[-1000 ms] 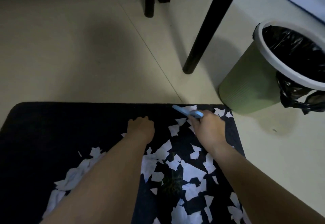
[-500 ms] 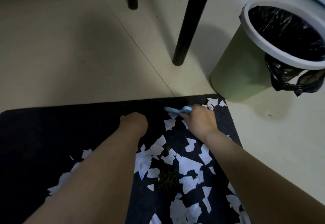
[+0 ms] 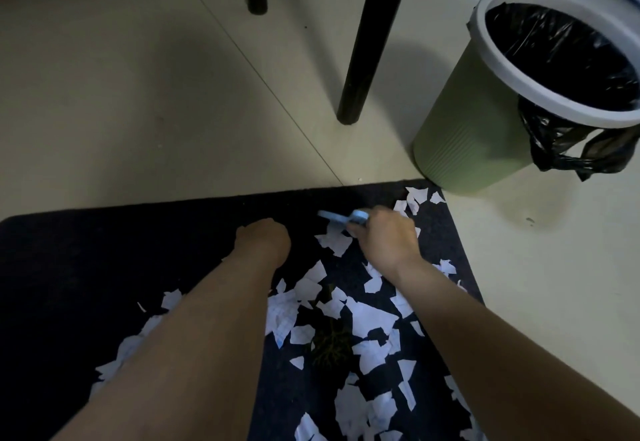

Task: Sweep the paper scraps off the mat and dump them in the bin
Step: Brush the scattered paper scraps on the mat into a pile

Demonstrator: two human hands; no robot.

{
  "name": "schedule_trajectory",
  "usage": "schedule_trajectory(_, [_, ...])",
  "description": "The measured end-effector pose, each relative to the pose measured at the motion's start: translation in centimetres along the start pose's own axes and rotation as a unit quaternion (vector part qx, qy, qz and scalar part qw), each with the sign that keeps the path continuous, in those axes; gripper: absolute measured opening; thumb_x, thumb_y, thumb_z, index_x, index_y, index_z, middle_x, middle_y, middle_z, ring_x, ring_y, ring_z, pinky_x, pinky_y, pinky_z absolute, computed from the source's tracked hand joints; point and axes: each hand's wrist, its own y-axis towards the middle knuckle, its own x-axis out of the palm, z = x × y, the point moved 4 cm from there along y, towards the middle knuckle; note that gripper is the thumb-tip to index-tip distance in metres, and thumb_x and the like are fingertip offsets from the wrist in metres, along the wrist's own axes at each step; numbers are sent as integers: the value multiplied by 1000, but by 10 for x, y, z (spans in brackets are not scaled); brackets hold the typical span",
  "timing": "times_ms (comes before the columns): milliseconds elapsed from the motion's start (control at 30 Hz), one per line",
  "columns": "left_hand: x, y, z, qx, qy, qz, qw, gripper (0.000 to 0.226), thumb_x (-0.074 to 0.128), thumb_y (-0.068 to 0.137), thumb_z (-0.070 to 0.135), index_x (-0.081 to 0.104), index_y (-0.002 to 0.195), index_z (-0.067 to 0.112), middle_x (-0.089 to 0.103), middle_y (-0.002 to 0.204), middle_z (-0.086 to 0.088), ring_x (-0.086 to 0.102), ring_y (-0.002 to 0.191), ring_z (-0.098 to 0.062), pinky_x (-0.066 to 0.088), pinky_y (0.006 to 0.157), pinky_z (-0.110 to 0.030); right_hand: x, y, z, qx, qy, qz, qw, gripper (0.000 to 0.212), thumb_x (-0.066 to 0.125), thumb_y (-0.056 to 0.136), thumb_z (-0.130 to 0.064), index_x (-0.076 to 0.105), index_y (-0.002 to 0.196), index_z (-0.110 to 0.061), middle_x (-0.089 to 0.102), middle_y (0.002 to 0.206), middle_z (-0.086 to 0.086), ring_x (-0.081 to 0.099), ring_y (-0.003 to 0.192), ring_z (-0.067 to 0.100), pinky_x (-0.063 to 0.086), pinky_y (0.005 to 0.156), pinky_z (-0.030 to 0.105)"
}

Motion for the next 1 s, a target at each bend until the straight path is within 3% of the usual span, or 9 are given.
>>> schedule_trajectory(133, [0, -5, 2, 10, 9, 18, 1000, 67, 52, 93, 17, 22, 153, 18, 21, 157, -6, 32, 139, -26, 33, 110, -41, -1, -34, -12, -16, 32, -35, 999, 30, 49, 95, -41, 64, 98, -15, 53, 79, -1, 51, 72, 19, 35, 65, 29])
schedule_trajectory(267, [2, -8, 3, 24, 23, 51, 998, 55, 46, 96, 10, 34, 148, 20, 27, 154, -4, 35, 137, -25, 34, 108, -40, -16, -37, -2, 36, 85, -29, 995, 32, 51, 93, -43, 64, 88, -14, 48, 57, -6, 47, 49, 12, 39, 51, 24])
schedule_trajectory(433, [0, -10, 4, 28, 29, 51, 998, 59, 46, 95, 8, 29, 150, 21, 23, 155, -5, 33, 137, -25, 36, 107, -40, -30, -17, 13, 61, 25, 71, 995, 27, 50, 95, -38, 64, 99, -16, 52, 77, -1, 57, 73, 24, 44, 66, 34])
schedule_trajectory(500, [0, -11, 4, 29, 29, 46, 998, 61, 46, 95, 9, 26, 151, 20, 21, 157, -5, 31, 139, -25, 35, 108, -41, -12, -20, 11, 49, 15, 44, 998, 26, 49, 96, -38, 64, 108, -20, 56, 83, 0, 58, 67, 19, 49, 59, 32])
schedule_trajectory(600, [-1, -14, 5, 32, 29, 33, 999, 68, 47, 96, 11, 14, 154, 20, 6, 161, -6, 22, 144, -27, 30, 113, -45, 13, -43, -2, 41, 39, 9, 998, 25, 48, 96, -37, 63, 109, -23, 53, 83, -4, 51, 58, 8, 39, 47, 19])
schedule_trajectory(733, [-2, -16, 4, 31, 32, 35, 998, 72, 49, 94, 7, 13, 155, 20, 0, 161, -5, 21, 144, -29, 34, 111, -45, 25, -79, -33, 4, 111, -25, 994, 26, 47, 97, -37, 63, 108, -19, 61, 91, -1, 56, 72, 12, 42, 61, 21])
schedule_trajectory(800, [-1, -18, 2, 42, 31, 44, 998, 73, 49, 95, 8, 11, 155, 21, -3, 161, -6, 20, 145, -30, 34, 112, -46, 23, -89, -41, -2, 125, -32, 992, 28, 47, 97, -38, 63, 105, -17, 59, 87, -3, 55, 72, 12, 41, 63, 22])
schedule_trajectory(867, [2, -20, -2, 62, 24, 50, 997, 73, 46, 97, 8, 5, 155, 22, -6, 161, -6, 15, 147, -29, 30, 115, -46, 18, -87, -36, 36, 137, -25, 990, 30, 48, 95, -42, 62, 98, -15, 56, 75, -5, 51, 60, 11, 42, 56, 23])
schedule_trajectory(1000, [6, -21, -9, 82, 7, 41, 996, 73, 46, 99, 15, 0, 155, 23, -10, 161, -6, 8, 148, -27, 25, 117, -47, -4, -65, -10, 113, 103, 42, 987, 30, 49, 95, -41, 58, 86, -14, 56, 71, -1, 47, 52, 12, 39, 49, 24])
